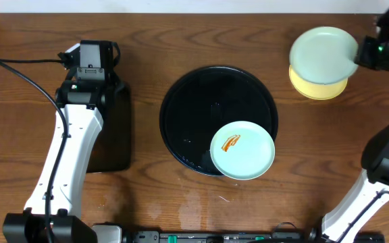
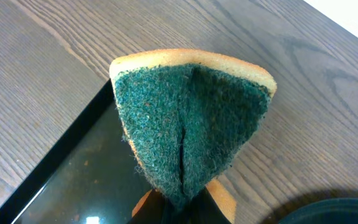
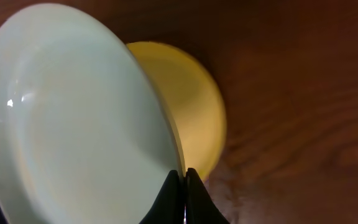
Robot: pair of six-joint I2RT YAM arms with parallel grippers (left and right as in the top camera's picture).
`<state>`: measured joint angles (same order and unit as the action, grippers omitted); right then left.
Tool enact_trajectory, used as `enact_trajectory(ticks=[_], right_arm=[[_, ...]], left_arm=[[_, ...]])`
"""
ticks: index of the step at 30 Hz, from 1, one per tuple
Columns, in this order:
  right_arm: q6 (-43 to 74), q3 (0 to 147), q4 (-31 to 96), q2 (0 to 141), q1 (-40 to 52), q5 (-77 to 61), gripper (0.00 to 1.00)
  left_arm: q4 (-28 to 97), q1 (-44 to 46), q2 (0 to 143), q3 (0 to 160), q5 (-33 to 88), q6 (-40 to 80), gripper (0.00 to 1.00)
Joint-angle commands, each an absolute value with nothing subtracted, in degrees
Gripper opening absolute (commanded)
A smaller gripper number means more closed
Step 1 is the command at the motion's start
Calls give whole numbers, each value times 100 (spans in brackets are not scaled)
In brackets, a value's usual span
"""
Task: Clean dirty plates on tray and stack at the side
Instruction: 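Carry the pale green plate right and stack it on the yellow plate, then reach the right gripper to the last pale green plate's rim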
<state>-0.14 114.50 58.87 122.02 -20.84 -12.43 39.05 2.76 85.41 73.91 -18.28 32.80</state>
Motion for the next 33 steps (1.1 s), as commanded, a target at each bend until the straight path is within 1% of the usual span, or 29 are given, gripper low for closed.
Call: enact_trajectory(ticks=[1, 3, 6, 7, 8, 10, 11, 13, 14, 15, 16, 17, 18, 20, 22, 24, 26, 27, 29, 33], right_arm=[[333, 10954, 5590, 12088, -2259, -1251, 1], [336, 10648, 5336, 12088, -2296, -1247, 1], [353, 10066, 4635, 12101, -2276, -1251, 2], [388, 9920, 4434, 12103, -2261, -1249, 6], [429, 9813, 4287, 12105, -2248, -1256, 21], [425, 9675, 4156, 12105, -2220, -1251, 40], [425, 9666, 4198, 12108, -2202, -1253, 55], [425, 9668, 4324, 12105, -2163, -1411, 88], [421, 9671, 4438, 12090, -2139, -1651, 92], [395, 9671, 4543, 12075, -2121, -1900, 92], [252, 9671, 4687, 12057, -2088, -2276, 85], [-8, 9671, 4888, 12022, -2036, -2744, 81], [-154, 9671, 5054, 11987, -1975, -3046, 79], [-224, 9671, 5441, 11885, -1752, -3297, 78], [-226, 9671, 5789, 11769, -1450, -3284, 78], [-215, 9671, 6110, 11646, -1063, -3234, 76], [143, 9671, 6296, 11515, -711, -2923, 76], [657, 9671, 6392, 11395, -473, -2449, 77], [1245, 9671, 6510, 11194, -213, -1811, 78], [2429, 9668, 6823, 10571, 263, -471, 86]], left_arm=[[3889, 263, 8580, 7334, -1846, 3334, 8], [3874, 263, 8580, 7334, -1846, 3334, 8], [3879, 263, 8580, 7334, -1846, 3332, 8], [3879, 263, 8580, 7334, -1846, 3332, 8], [3879, 263, 8580, 7334, -1846, 3332, 8], [3876, 263, 8580, 7336, -1846, 3332, 8], [3876, 263, 8580, 7334, -1846, 3334, 8], [3879, 263, 8580, 7334, -1846, 3332, 8], [3879, 263, 8580, 7336, -1846, 3332, 8], [3879, 263, 8580, 7334, -1846, 3332, 8], [3879, 263, 8580, 7334, -1846, 3332, 8], [3879, 263, 8580, 7336, -1846, 3332, 8], [3879, 263, 8580, 7334, -1846, 3332, 8], [3881, 263, 8580, 7336, -1846, 3332, 8], [3896, 263, 8580, 7334, -1846, 3332, 8], [3898, 263, 8580, 7334, -1846, 3334, 8], [3896, 263, 8580, 7334, -1844, 3334, 8], [3896, 263, 8580, 7334, -1846, 3334, 8], [3898, 263, 8580, 7334, -1846, 3334, 8], [3894, 263, 8580, 7334, -1846, 3334, 8]])
